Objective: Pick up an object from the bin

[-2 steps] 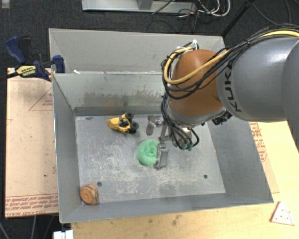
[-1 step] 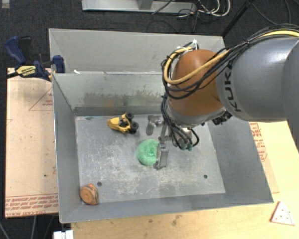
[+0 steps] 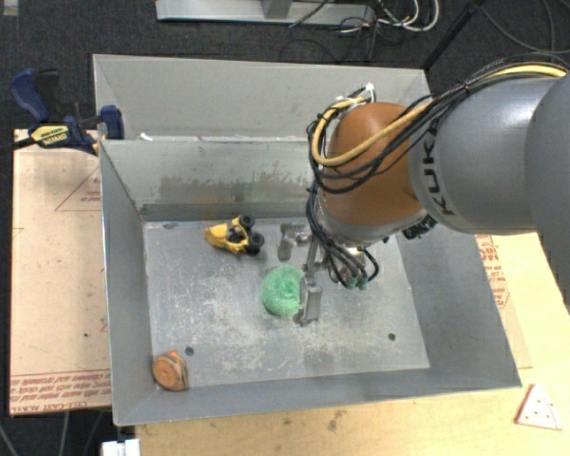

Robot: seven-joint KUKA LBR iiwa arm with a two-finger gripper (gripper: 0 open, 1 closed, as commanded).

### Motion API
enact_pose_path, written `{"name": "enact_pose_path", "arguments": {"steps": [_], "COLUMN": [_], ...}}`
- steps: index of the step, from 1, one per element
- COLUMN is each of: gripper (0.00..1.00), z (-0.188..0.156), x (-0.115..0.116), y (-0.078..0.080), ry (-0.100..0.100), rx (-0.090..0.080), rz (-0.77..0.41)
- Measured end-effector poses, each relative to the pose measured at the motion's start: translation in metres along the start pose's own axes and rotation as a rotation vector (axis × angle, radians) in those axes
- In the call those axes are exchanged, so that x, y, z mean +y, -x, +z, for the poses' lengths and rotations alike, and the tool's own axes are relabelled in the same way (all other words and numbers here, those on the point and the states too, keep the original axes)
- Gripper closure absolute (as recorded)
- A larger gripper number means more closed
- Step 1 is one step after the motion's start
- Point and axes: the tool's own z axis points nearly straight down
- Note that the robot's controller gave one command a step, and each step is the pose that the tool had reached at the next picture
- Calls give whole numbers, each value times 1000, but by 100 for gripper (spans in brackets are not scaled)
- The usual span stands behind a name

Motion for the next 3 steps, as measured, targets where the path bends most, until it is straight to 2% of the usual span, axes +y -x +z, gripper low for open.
{"name": "enact_pose_path", "arguments": {"steps": [1, 2, 3], "gripper": [100, 100, 100], "z": [40, 40, -122], "x": [-8, -8, -16], "y": [22, 22, 10], "ry": [0, 0, 0], "rx": [-2, -2, -5], "rz": [52, 53, 28]}}
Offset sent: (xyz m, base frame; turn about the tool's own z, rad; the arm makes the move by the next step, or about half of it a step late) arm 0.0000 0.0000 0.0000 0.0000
